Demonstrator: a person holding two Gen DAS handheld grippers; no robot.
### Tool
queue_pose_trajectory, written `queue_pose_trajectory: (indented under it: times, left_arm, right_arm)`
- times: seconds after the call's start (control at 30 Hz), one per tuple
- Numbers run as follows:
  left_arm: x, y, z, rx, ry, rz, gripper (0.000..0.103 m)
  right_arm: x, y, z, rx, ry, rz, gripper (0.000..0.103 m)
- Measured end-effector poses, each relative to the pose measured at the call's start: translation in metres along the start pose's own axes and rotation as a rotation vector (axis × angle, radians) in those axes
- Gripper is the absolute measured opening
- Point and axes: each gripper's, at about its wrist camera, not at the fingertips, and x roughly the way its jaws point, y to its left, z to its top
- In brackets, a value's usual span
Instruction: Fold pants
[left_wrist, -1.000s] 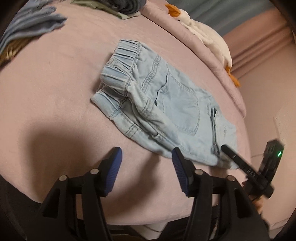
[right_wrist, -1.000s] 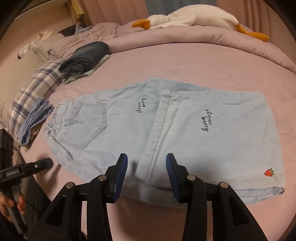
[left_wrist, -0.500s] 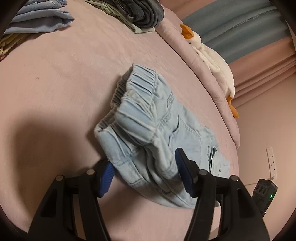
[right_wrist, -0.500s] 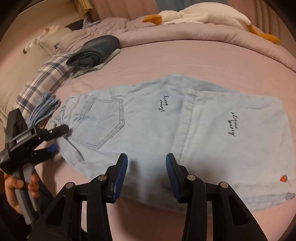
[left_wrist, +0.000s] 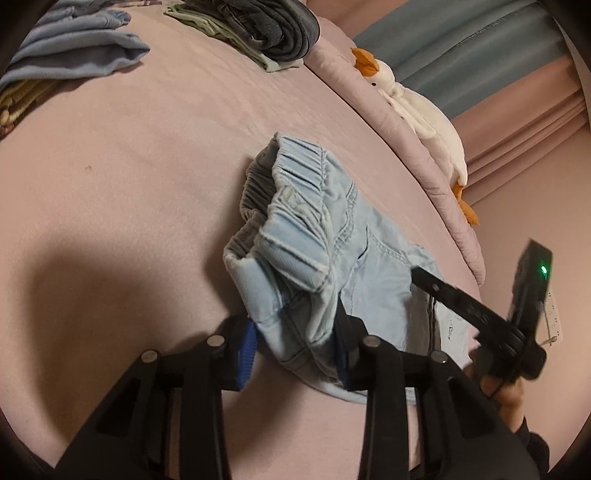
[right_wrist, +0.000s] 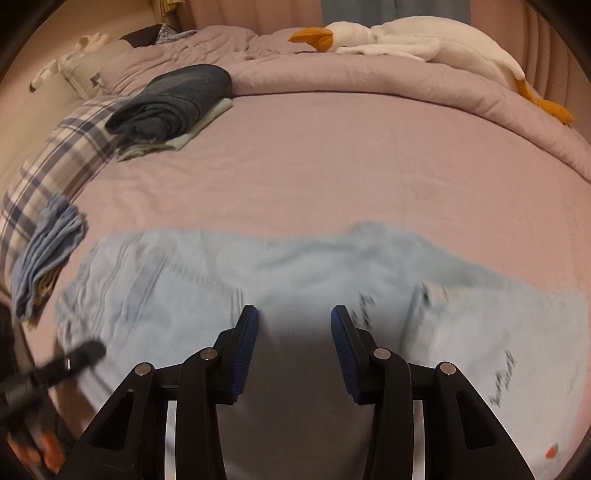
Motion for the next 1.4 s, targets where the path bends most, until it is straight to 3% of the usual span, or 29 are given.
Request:
queue_pose_trajectory:
  times: [0.27,0.43,0.63,0.8,0.97,1.1,1.27,1.33,1.4]
  left_arm:
    - [0.001,0.001,0.001,0.014,0.01,-0.02,0.037]
    - [0.002,0.002,0.002,0.019,0.015,-0.029,0.037]
    - [0.003,0.001,0.003,0.033,0.022,-0.025,0.037]
    - [0.003,-0.002,0.003,0.05,0.028,-0.013,0.037]
    - [0.005,-0.006,0.001,0.067,0.026,0.01,0.037]
    - [0.006,-0.01,0.001,0.085,0.027,0.033,0.036]
    - [0.0,-0.018,0.002,0.12,0.011,0.043,0.03]
    - [-0.003,-0.024,0.002,0.132,-0.006,0.051,0.026]
    - [-0.006,-0.03,0.002,0.153,-0.02,0.059,0.023]
  right_arm:
    - [0.03,0.014,0.0,-0.1,0.064,-0.072,0.043]
    - [0.014,0.016,-0.007,-0.099,0.094,-0.092,0.043]
    - [-0.004,0.021,-0.042,-0.126,0.078,-0.113,0.043]
    - [-0.008,0.014,-0.035,-0.084,0.122,-0.096,0.043]
    - [-0.027,0.033,-0.068,-0.173,0.146,-0.09,0.043]
    - [-0.028,0.031,-0.082,-0.164,0.105,-0.094,0.043]
    - [-0.033,0.021,-0.073,-0.112,0.119,-0.039,0.043]
    - [-0.043,0.015,-0.069,-0.072,0.069,0.013,0.043]
    - [-0.049,0.008,-0.063,-0.047,0.016,0.01,0.043]
